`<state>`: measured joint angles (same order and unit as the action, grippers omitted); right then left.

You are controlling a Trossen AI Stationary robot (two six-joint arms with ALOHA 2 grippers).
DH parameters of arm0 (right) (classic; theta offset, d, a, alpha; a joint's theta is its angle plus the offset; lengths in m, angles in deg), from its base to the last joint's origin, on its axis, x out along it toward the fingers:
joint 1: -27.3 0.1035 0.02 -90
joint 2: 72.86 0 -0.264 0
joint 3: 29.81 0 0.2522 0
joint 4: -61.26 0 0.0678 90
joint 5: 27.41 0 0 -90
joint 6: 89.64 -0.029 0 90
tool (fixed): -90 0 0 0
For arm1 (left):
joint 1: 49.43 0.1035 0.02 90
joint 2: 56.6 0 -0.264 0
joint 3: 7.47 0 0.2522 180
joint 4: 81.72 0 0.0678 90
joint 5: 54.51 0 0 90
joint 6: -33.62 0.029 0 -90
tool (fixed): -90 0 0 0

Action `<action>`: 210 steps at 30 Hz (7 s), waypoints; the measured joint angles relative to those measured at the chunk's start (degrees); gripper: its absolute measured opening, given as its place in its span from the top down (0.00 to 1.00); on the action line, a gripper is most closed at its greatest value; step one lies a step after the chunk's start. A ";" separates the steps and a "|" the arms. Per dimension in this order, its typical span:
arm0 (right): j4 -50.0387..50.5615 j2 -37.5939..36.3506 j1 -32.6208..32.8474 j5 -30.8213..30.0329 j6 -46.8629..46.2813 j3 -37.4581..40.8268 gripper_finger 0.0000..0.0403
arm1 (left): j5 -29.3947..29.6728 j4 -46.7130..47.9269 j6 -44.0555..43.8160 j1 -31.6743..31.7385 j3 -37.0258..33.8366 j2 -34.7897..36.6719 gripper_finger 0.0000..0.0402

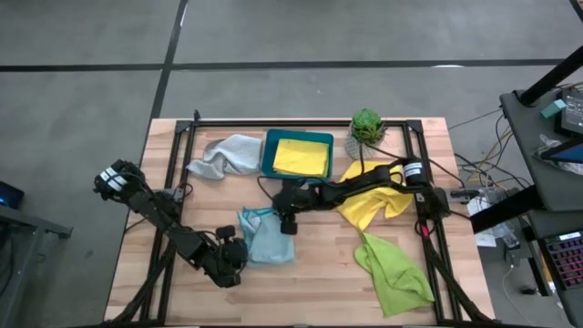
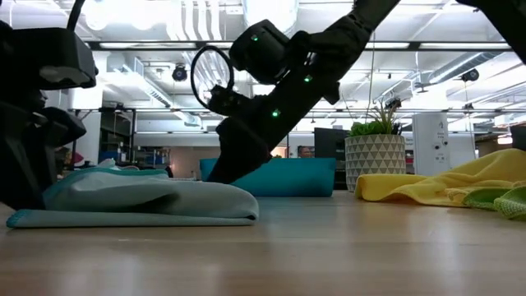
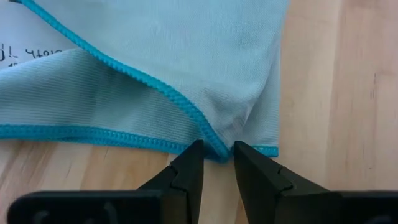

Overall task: Fold microfiber towels
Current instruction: Fold the light blue microfiber cloth

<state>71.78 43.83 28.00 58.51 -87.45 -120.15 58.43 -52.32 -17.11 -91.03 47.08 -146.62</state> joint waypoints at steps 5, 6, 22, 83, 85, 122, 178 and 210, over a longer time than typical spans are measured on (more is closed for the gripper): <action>2.08 0.12 0.01 -0.04 0.11 -0.82 0.76 | -0.09 0.16 -0.10 0.00 -0.21 0.00 0.81; 2.51 0.12 0.00 -0.04 0.36 -0.82 0.79 | -0.11 0.09 -0.10 0.00 -0.27 0.00 0.81; 10.51 -5.42 2.42 -3.33 0.84 -0.53 0.98 | -1.40 9.59 -4.43 0.02 -0.14 0.83 0.81; 25.09 -9.97 5.43 -10.97 -0.49 1.32 0.98 | 2.23 8.87 -4.56 -1.16 -0.11 0.42 1.00; 24.20 -9.91 5.43 -10.96 -1.62 1.87 0.98 | 2.25 9.01 -4.49 -1.14 -0.12 0.42 1.00; -3.45 -0.28 22.50 -13.98 -20.19 -0.32 0.68 | 2.82 8.96 -7.23 -1.11 -0.16 0.44 1.00; 10.74 3.05 24.62 -12.01 -17.86 -6.61 0.88 | -0.78 11.72 -5.90 -1.16 0.43 1.22 1.00; 11.17 -4.10 7.29 -10.05 -5.75 -6.63 0.68 | 0.06 12.60 -6.10 -1.22 -1.14 3.67 1.00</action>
<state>82.96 39.73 35.29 48.46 -93.20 -126.79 58.49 -39.72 -23.21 -92.26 45.94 -142.94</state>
